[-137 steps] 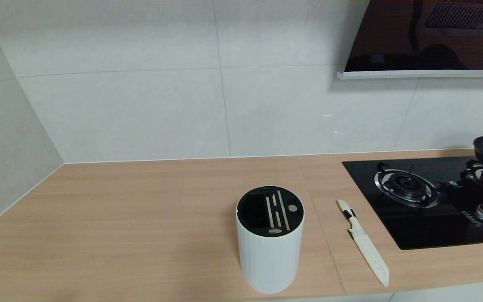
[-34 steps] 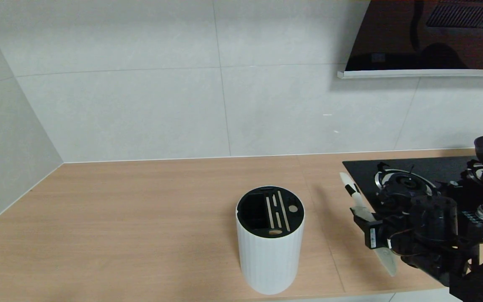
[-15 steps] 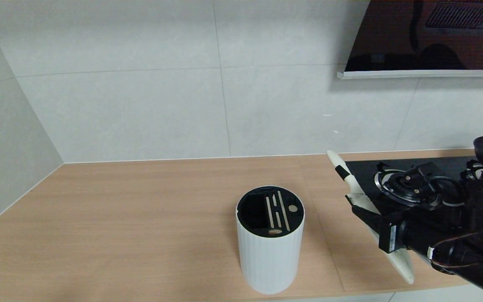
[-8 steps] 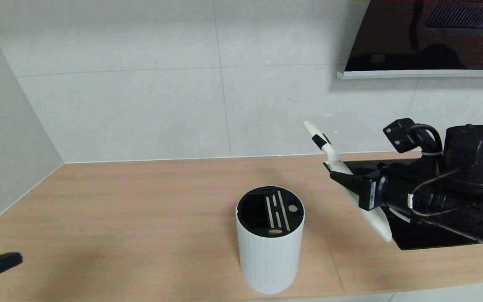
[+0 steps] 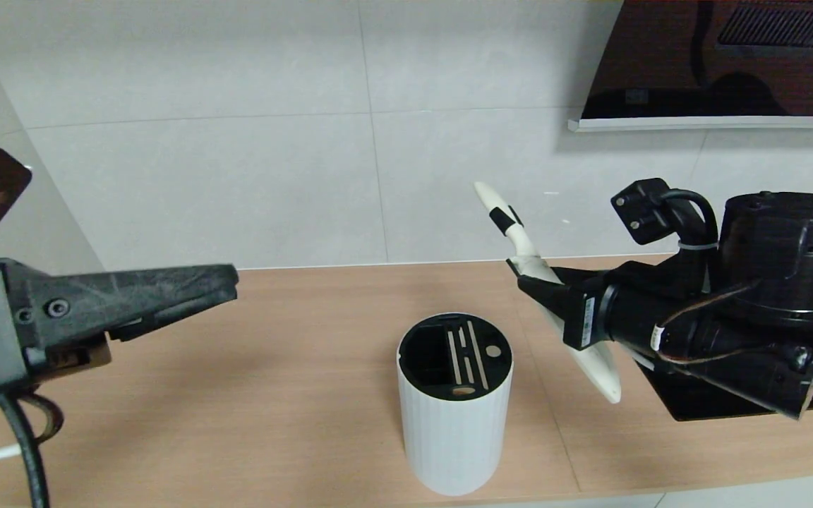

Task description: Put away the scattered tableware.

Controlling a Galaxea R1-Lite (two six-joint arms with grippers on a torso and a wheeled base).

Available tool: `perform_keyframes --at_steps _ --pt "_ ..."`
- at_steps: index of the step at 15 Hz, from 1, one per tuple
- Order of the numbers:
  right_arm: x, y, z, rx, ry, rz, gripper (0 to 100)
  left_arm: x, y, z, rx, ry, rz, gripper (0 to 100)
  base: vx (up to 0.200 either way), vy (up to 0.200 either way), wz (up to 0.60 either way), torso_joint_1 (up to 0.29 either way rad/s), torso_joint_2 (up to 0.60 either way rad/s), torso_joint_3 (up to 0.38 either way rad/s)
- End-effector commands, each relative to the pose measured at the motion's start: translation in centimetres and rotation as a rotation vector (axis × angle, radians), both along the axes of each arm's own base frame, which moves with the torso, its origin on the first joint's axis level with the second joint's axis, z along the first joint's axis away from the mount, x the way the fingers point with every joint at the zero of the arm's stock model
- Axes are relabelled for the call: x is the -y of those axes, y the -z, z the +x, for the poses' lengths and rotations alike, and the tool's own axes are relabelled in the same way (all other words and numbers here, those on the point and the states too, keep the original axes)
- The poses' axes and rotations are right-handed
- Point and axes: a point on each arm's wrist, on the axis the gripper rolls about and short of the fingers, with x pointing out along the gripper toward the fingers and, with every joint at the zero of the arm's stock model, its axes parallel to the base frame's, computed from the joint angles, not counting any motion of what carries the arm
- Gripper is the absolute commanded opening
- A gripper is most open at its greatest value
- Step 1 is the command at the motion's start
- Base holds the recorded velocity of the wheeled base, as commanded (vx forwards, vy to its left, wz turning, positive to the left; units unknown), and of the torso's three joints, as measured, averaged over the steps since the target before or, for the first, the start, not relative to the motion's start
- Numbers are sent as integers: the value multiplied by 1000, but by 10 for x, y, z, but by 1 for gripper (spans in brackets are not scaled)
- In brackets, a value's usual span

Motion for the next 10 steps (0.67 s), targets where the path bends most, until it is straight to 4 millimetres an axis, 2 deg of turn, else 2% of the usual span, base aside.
perform_keyframes --at_steps 1,5,8,10 --pt "-8 1 -10 -4 -36 -1 0 15 20 12 -103 57 -65 100 0 0 0 0 0 0" --pt "-8 6 -11 -9 -38 -9 0 28 31 10 -80 125 -101 100 0 0 0 0 0 0" --pt "-21 5 -22 -10 -94 -4 0 49 41 18 -127 98 -82 100 0 0 0 0 0 0" --pt "-32 5 -31 -35 -125 28 0 82 47 34 -163 -48 -107 100 0 0 0 0 0 0"
